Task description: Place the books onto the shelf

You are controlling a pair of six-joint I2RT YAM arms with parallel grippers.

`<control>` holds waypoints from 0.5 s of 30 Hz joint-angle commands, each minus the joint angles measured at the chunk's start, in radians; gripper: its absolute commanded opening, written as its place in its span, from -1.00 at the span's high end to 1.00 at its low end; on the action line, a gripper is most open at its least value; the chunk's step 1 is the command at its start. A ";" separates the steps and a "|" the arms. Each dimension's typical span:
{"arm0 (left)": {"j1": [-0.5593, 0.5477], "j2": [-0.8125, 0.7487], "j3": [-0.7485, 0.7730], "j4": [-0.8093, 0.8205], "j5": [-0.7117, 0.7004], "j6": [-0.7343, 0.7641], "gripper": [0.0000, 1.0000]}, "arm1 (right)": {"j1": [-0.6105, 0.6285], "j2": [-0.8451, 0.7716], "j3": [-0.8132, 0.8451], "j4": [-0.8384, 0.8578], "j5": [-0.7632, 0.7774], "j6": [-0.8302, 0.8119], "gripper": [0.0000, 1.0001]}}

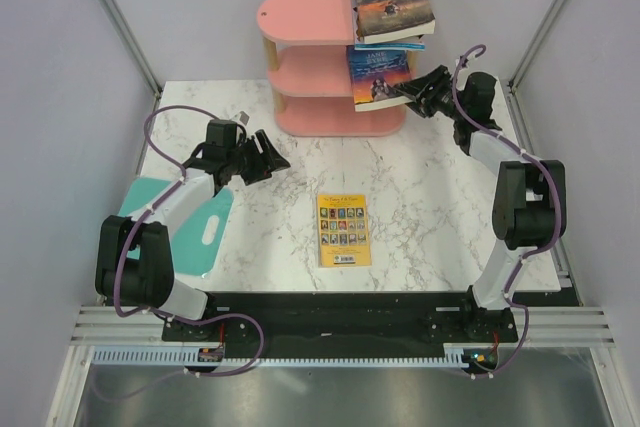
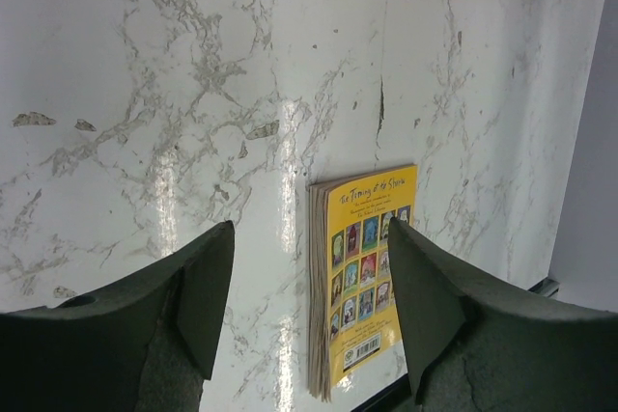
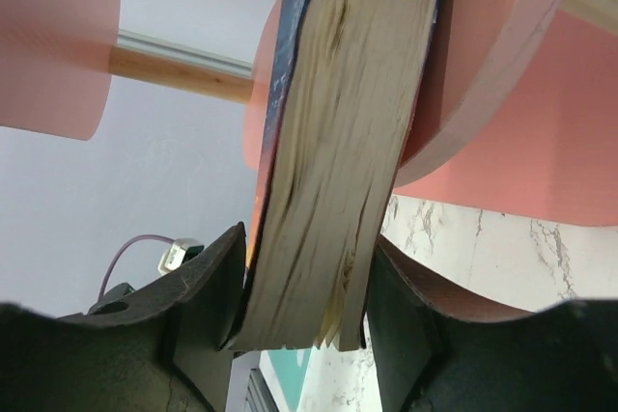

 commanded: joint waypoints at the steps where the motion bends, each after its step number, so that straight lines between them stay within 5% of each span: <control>1: 0.000 -0.031 -0.011 0.036 0.043 0.033 -0.41 | 0.000 -0.034 0.010 0.084 0.005 0.001 -0.33; 15: 0.000 -0.019 -0.025 0.045 0.071 0.043 -0.36 | -0.001 -0.139 -0.098 -0.059 0.025 -0.135 -0.71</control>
